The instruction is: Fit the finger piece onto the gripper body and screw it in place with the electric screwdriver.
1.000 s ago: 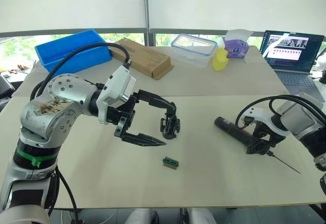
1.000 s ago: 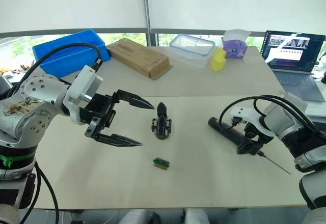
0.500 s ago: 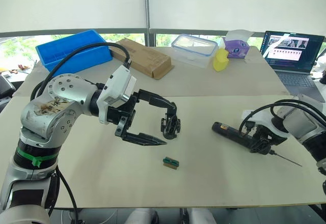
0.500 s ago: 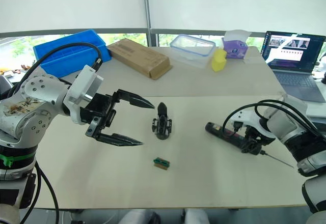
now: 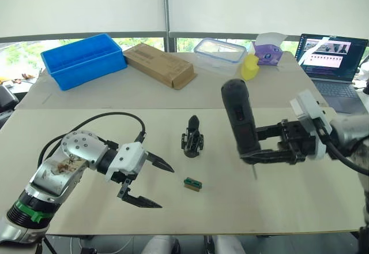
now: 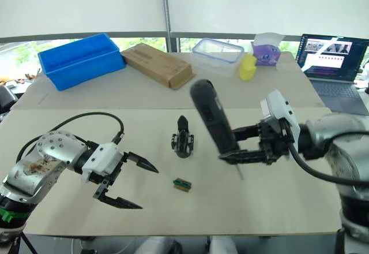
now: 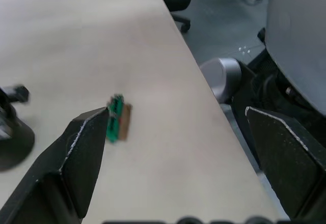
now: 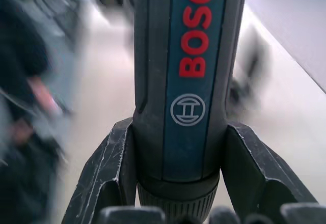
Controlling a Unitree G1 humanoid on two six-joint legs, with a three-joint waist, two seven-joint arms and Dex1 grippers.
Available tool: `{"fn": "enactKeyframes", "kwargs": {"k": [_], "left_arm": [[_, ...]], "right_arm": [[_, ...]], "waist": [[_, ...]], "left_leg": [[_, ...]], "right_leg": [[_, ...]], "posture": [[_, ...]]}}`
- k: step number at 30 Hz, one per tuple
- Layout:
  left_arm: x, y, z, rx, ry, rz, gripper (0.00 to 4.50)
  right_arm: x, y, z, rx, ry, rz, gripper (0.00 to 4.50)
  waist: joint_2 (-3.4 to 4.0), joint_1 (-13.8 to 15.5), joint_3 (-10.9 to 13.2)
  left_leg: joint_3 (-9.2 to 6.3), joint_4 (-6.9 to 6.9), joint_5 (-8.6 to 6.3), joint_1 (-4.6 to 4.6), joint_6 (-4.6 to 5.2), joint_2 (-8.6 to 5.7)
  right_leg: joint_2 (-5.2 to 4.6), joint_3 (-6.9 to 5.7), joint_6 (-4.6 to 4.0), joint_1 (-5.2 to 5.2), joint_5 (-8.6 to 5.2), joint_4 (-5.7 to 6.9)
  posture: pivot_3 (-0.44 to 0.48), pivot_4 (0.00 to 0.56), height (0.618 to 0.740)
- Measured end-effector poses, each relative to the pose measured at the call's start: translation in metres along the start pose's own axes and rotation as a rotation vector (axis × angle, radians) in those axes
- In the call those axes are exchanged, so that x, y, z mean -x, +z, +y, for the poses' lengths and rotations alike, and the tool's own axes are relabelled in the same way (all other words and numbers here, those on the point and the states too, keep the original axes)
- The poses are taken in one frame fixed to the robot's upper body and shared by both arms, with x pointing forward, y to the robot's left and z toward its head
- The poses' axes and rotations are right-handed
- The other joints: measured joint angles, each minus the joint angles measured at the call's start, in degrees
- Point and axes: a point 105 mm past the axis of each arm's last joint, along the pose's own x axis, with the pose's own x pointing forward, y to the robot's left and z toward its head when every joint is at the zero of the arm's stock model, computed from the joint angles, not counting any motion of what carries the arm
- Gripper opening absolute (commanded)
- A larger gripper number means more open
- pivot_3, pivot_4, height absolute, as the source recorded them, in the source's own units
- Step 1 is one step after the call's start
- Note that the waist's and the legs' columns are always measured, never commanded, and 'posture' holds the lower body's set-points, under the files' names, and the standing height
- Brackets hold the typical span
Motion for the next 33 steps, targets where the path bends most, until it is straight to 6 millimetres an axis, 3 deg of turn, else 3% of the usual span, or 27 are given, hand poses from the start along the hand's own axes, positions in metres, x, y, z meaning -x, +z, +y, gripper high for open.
{"fn": "enactKeyframes", "kwargs": {"k": [4,8,19,33], "left_arm": [[-0.009,-0.013,0.01,-0.012,0.055,-0.033,4.5],[-0.024,-0.025,0.016,-0.032,0.081,-0.063,4.5],[-0.048,-0.045,0.023,-0.057,0.106,-0.088,4.5],[-0.062,-0.055,0.03,-0.073,0.146,-0.114,4.5]], "right_arm": [[-0.02,-0.002,0.018,-0.028,-0.051,-0.175,1.92],[-0.034,0.001,0.016,-0.005,-0.097,-0.288,1.92],[-0.059,-0.017,0.016,0.037,-0.094,-0.325,1.92],[-0.064,-0.031,0.014,0.099,-0.101,-0.319,1.92]], "waist": [[-0.03,1.02,-0.02],[-0.04,0.48,-0.02],[-0.06,-0.66,-0.03],[-0.07,-0.76,-0.03]], "left_leg": [[0.06,0.03,-0.11,-0.04,0.22,-0.1],[0.16,0.07,-0.09,0.0,0.25,-0.18],[0.15,0.05,-0.08,0.06,0.23,-0.15],[0.15,0.06,-0.08,0.06,0.24,-0.15]], "right_leg": [[0.0,0.06,0.06,-0.03,0.02,-0.02],[0.03,0.14,0.09,-0.04,0.05,-0.01],[0.1,0.15,0.09,-0.05,0.04,0.04],[0.1,0.16,0.09,-0.05,0.04,0.04]], "posture": [[0.0,0.15,0.74],[0.0,0.15,0.74],[0.0,0.15,0.74],[0.0,0.15,0.74]]}}
